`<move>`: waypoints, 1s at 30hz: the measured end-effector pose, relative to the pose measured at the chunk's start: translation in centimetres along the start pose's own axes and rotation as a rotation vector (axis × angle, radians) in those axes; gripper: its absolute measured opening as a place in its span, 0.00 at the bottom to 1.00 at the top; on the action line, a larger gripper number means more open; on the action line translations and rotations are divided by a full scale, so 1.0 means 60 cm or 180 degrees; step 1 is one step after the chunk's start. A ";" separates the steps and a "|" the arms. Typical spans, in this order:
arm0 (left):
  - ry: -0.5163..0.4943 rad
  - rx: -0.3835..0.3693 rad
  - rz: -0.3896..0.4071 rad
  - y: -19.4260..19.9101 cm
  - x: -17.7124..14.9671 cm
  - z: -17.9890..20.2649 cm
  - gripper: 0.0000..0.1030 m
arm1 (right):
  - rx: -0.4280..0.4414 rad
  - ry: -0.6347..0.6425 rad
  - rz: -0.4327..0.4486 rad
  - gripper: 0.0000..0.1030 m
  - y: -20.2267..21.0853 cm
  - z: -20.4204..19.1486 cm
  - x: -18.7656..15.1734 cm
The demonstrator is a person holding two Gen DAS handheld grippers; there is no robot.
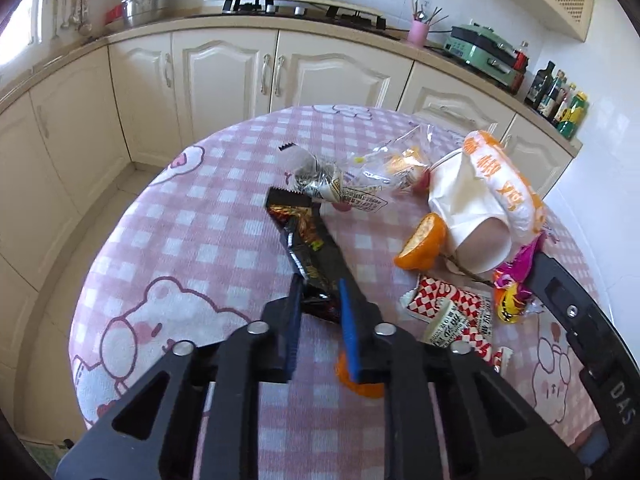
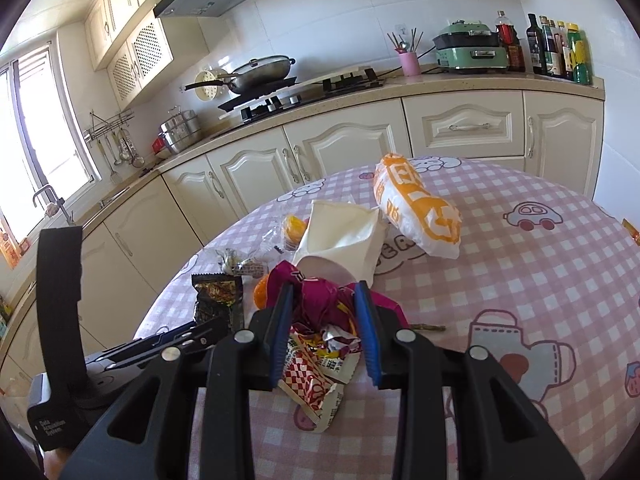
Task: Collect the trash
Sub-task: 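Grasp the black snack packet with the left gripper while the right grasps the pink wrapper, then release the black packet and pink wrapper into the blue bin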
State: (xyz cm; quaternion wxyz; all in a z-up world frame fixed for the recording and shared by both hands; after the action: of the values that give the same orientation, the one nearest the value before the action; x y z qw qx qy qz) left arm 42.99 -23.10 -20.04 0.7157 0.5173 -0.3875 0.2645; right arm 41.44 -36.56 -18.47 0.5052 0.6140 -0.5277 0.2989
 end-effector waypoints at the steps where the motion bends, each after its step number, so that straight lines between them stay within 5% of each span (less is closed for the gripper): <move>1: -0.0008 -0.0011 0.0034 0.007 0.001 0.000 0.12 | 0.0000 0.0006 0.0010 0.30 0.001 -0.001 0.000; 16: 0.0252 -0.0247 0.0531 0.156 0.027 -0.058 0.10 | 0.0138 0.0249 0.0384 0.29 0.077 -0.078 0.043; 22: 0.0368 -0.0147 0.0688 0.217 0.024 -0.123 0.10 | 0.0455 0.0374 0.0316 0.29 0.090 -0.180 0.027; 30: 0.0676 0.0271 0.0786 0.284 -0.006 -0.279 0.10 | 0.0975 0.0581 0.0092 0.29 0.085 -0.359 -0.037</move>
State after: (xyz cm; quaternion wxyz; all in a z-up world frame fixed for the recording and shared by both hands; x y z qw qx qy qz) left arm 34.22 -1.76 -13.97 0.6922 0.4648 -0.3587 0.4198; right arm 39.62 -15.32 -12.20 0.4472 0.6465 -0.4367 0.4375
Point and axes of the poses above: each gripper's, at about its wrist camera, not at the fingertips, and y roughly against the way its jaws point, z to its right, x to its top, the point moved 8 cm from there along -y, roughly the way its jaws point, and after that the axes turned 15 degrees about z, right-handed, at the moved point
